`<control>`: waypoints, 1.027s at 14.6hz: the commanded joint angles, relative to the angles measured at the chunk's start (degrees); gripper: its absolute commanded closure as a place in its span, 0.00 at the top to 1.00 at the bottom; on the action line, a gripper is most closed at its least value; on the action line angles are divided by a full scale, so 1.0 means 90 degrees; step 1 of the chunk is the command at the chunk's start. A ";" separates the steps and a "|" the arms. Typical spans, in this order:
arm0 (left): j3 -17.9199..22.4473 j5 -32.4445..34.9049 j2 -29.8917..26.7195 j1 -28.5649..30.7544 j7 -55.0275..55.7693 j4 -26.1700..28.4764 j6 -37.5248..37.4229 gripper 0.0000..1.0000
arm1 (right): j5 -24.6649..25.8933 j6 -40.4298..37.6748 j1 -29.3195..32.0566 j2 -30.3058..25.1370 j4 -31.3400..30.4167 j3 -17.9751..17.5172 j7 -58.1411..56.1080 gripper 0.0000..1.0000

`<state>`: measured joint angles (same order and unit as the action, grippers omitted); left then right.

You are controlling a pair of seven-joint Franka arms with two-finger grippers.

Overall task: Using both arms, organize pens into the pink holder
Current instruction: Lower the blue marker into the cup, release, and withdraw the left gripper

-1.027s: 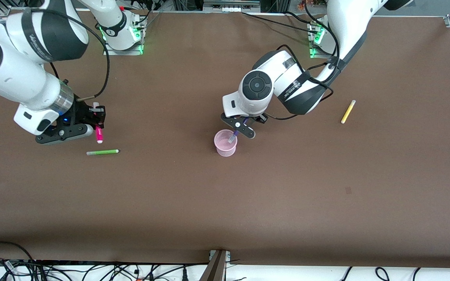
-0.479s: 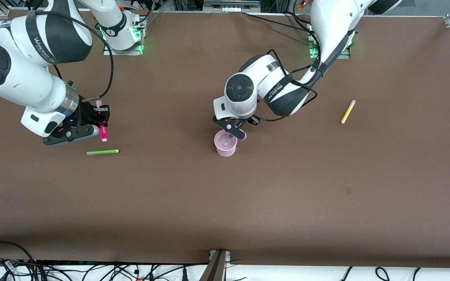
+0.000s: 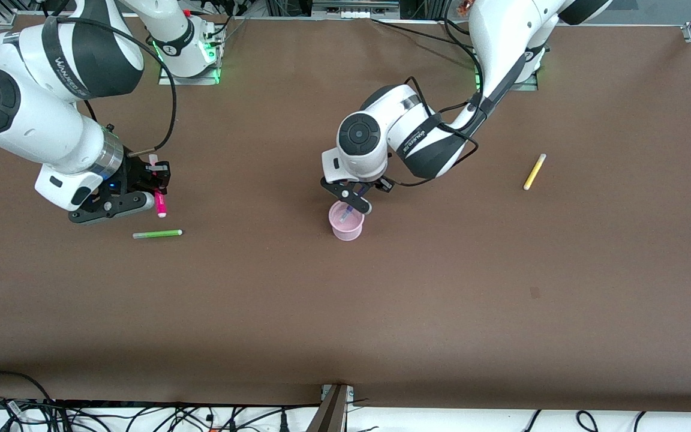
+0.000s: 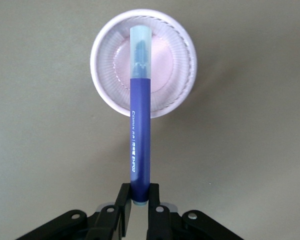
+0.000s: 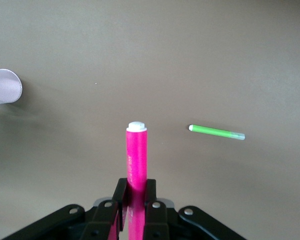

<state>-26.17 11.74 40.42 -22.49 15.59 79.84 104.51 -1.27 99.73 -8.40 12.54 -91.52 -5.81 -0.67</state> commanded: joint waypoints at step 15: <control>0.0427 0.0180 0.0333 -0.0489 0.0065 -0.0629 -0.0108 0.48 | -0.0025 -0.0124 -0.0014 0.0022 0.0120 0.0001 -0.0023 0.00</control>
<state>-22.90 11.74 42.43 -25.93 15.59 76.47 104.49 -1.27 99.72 -8.40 12.54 -91.52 -5.81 -0.67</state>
